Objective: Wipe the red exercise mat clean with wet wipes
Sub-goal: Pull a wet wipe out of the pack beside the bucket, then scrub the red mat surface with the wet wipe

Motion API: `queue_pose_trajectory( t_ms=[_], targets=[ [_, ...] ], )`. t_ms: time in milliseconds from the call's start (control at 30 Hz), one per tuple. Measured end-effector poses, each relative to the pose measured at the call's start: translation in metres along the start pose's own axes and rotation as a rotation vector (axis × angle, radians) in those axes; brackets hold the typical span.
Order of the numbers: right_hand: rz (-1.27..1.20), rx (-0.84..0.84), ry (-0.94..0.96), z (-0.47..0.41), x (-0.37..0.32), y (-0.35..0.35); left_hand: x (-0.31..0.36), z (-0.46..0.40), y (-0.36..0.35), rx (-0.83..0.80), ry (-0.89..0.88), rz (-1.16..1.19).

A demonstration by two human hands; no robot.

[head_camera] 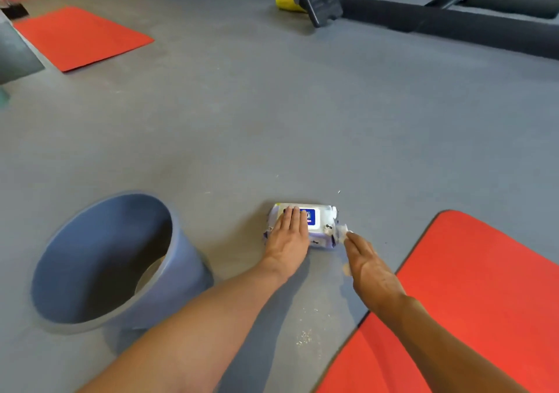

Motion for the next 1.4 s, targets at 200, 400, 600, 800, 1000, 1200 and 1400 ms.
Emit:
queue_pose_trajectory(
  t_ms=[200,400,600,800,1000,1200,1400],
  targets=[
    [0.028,0.033,-0.084,0.001,0.024,-0.021,0.025,0.044,0.003,0.103,-0.413,-0.023],
    [0.068,0.163,-0.278,0.017,0.059,-0.034,0.084,0.049,0.019,-0.068,-0.688,0.177],
    [0.094,0.097,-0.323,0.074,0.088,-0.044,0.13,0.025,0.02,-0.228,-0.901,-0.041],
    [-0.075,-0.105,-0.289,0.12,0.077,-0.084,0.145,0.042,0.005,-0.411,-0.931,-0.199],
    [-0.173,0.064,-0.394,0.141,0.071,-0.094,0.149,0.053,0.008,-0.438,-0.911,-0.226],
    [-0.407,0.254,-0.501,0.175,0.06,-0.098,0.144,0.049,0.006,-0.466,-0.965,-0.189],
    [-0.366,0.325,-0.54,0.167,0.064,-0.092,0.145,0.049,0.006,-0.469,-0.971,-0.174]
  ],
)
Point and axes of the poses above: each hand's wrist, its own z-axis away from the middle knuckle, its own y-axis out of the back of the hand, x = y × z, the point moved 2 cm from there along -z, towards the middle knuckle
